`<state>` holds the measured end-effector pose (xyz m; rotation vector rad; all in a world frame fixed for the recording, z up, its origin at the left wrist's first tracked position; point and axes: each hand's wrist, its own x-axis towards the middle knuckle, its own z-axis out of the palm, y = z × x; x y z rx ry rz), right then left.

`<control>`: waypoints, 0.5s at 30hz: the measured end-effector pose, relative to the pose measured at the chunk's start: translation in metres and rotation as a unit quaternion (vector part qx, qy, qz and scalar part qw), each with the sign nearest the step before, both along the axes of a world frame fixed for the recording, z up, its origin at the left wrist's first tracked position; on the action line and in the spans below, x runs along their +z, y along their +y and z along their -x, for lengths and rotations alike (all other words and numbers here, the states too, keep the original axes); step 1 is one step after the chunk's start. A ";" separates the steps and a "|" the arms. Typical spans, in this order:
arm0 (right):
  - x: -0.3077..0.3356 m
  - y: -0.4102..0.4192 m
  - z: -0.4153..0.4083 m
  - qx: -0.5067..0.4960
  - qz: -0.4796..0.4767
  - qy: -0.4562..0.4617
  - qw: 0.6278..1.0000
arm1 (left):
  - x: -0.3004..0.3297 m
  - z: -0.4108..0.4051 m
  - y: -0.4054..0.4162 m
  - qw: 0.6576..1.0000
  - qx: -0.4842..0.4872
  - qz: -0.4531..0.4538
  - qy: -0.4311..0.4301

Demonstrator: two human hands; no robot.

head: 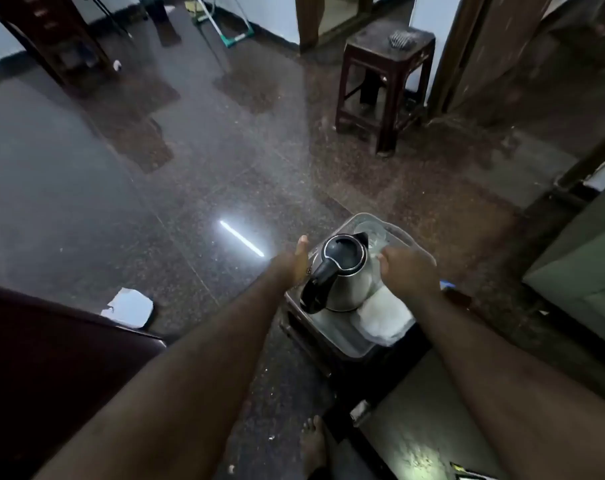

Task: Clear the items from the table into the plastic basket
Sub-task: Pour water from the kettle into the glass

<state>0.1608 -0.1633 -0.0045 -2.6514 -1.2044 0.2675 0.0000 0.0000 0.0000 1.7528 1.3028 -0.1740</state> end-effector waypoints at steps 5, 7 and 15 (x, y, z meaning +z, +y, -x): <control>-0.065 0.037 -0.047 -0.120 -0.069 0.130 0.982 | -0.056 -0.018 0.005 0.989 0.048 0.115 -0.083; -0.092 0.047 -0.066 -0.087 -0.048 0.168 0.981 | -0.074 -0.017 0.000 0.976 0.084 0.158 -0.124; -0.153 0.090 -0.101 -0.043 -0.093 0.243 0.965 | -0.121 0.001 -0.017 0.947 0.111 0.158 -0.256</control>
